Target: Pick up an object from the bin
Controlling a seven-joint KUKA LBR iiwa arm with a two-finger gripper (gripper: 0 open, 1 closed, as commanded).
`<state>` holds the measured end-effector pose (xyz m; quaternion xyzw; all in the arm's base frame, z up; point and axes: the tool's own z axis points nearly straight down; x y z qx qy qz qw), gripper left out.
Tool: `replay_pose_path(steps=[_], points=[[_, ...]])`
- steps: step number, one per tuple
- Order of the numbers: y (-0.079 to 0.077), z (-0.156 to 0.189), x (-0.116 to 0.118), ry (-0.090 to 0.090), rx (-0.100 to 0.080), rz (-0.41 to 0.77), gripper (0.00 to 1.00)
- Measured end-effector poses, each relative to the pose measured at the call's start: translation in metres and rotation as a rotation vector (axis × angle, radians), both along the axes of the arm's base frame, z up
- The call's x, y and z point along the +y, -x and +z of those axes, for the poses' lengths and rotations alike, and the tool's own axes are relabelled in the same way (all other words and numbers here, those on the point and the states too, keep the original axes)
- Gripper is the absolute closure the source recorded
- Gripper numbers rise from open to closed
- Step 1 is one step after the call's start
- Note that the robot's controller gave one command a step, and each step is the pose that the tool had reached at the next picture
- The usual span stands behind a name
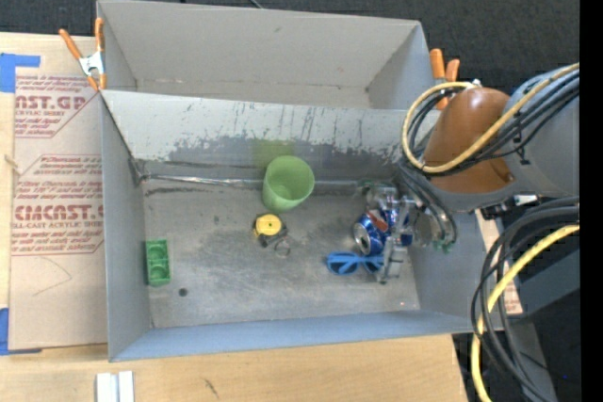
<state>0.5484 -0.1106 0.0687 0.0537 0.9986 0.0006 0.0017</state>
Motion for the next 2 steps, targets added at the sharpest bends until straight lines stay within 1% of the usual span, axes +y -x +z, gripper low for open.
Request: replay_pose_path(steps=[1, 2], points=[[0.0, 0.0, 0.0, 0.0, -0.001, 0.0, 1.0], [-0.003, 0.078, 0.0, 0.002, -0.006, 0.0, 1.0]])
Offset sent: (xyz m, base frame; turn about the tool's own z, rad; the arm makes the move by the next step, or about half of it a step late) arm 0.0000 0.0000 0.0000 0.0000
